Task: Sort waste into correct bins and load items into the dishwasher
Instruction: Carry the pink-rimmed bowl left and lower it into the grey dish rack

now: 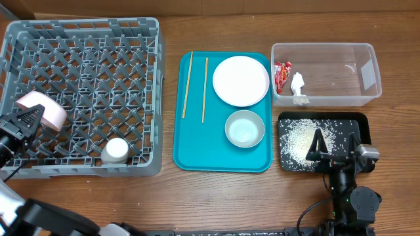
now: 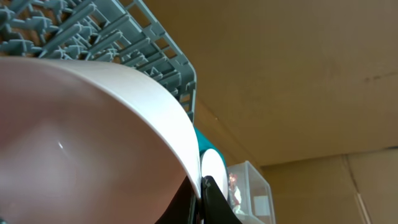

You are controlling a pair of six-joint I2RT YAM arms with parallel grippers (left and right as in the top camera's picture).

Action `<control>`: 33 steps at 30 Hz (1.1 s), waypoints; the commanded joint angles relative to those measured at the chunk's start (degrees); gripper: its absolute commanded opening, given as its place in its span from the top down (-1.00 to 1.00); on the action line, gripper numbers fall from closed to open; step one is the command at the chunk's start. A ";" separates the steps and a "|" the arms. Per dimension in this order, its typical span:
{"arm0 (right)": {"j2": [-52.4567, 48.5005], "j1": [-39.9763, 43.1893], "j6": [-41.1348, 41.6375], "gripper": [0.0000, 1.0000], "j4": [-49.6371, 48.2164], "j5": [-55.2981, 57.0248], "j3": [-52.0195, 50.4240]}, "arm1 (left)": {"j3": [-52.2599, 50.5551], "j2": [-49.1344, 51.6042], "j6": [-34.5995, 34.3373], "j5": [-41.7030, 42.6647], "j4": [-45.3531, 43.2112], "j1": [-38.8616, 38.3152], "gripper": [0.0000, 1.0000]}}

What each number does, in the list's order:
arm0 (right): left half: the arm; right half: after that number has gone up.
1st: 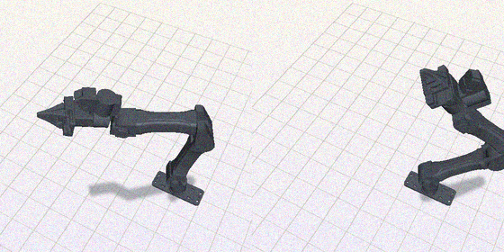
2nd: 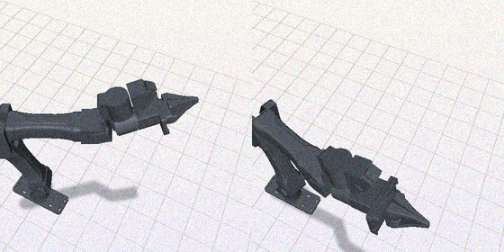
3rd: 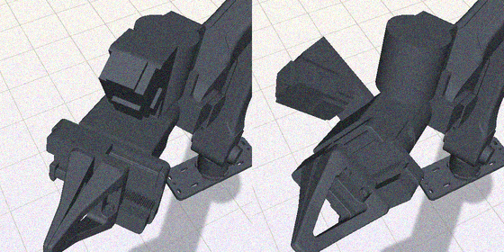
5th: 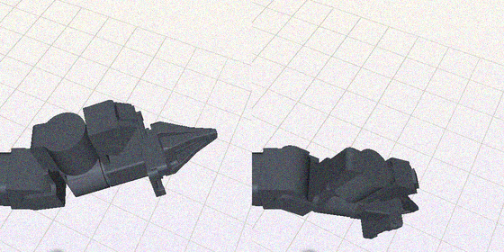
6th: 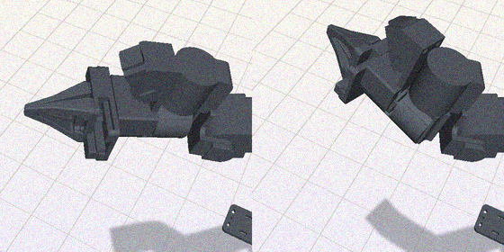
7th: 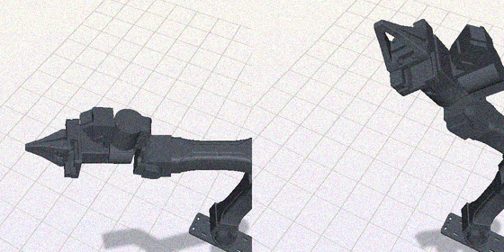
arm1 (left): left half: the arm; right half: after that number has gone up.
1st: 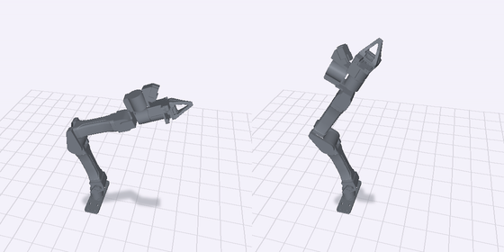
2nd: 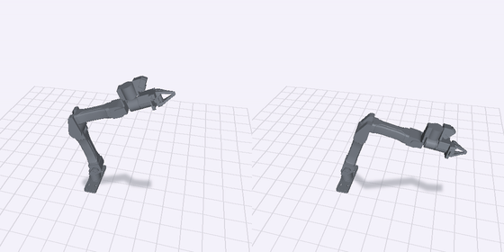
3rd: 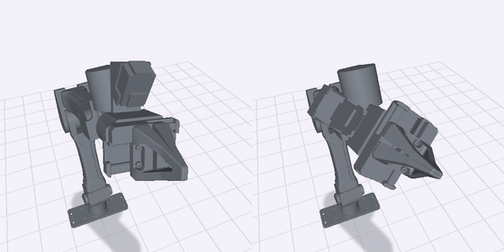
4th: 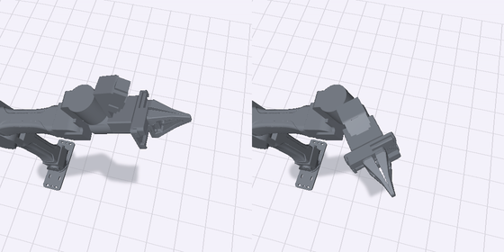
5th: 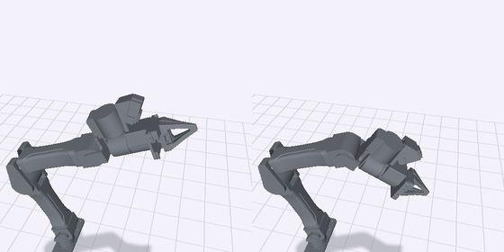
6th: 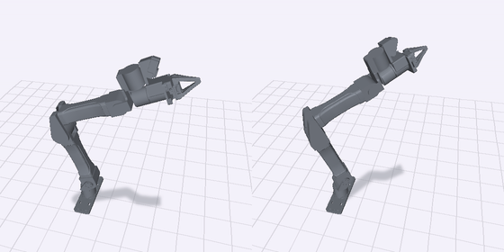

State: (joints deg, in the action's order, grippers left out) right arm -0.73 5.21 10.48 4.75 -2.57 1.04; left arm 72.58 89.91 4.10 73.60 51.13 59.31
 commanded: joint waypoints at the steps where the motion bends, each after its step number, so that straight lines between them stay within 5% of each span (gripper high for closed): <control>1: 0.57 0.17 -0.04 -1.00 -0.17 0.31 -0.57 | -0.22 3.06 2.38 7.89 -2.62 0.74 0.92; 33: 0.57 0.17 -0.04 -1.00 -0.17 0.33 -0.57 | -5.68 15.74 3.76 13.90 -7.54 8.85 0.91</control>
State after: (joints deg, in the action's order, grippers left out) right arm -0.73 5.21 10.50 4.75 -2.55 1.04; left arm 67.42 105.03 6.46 86.41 43.62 67.64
